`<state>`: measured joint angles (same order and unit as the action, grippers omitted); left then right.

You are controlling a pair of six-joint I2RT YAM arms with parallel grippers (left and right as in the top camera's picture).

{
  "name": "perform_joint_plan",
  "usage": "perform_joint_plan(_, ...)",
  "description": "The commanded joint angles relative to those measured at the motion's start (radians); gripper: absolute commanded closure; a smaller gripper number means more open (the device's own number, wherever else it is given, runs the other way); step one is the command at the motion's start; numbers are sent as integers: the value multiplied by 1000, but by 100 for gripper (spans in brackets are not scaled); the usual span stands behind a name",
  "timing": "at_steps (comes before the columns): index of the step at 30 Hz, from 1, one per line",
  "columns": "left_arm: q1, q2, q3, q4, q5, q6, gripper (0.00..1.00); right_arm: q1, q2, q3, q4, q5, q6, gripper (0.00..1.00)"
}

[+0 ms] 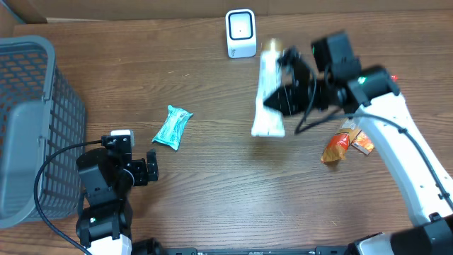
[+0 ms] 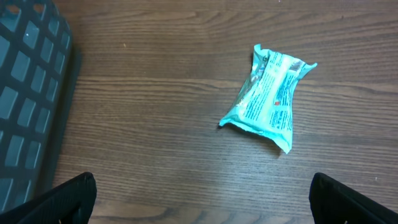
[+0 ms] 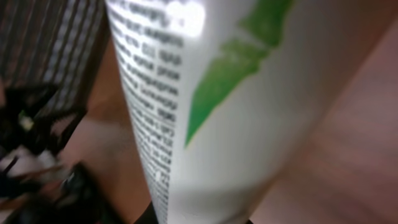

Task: Scan the item barcode
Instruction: 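Carry the white tube to the scanner and hold it in front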

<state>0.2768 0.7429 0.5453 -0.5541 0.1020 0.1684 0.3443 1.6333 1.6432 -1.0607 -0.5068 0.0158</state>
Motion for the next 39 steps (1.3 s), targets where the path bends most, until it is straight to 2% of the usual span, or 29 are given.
perform_joint_plan(1,5,2,-2,4,14,19,0,30,88,217,3,237,14,97)
perform_joint_plan(6,5,2,-2,4,14,19,0,80,315,426,47,563,-2,97)
perform_joint_plan(10,5,2,-2,4,14,19,0,110,450,449,235,873,-133,96)
perform_joint_plan(13,5,2,-2,4,14,19,0,116,525,448,377,1020,-274,96)
perform_joint_plan(21,5,2,-2,4,14,19,0,116,672,448,638,1098,-572,97)
perform_joint_plan(30,5,2,-2,4,14,19,0,117,773,448,770,1107,-813,96)
perform_joint_plan(39,5,2,-2,4,14,19,0,117,832,443,802,1156,-881,96)
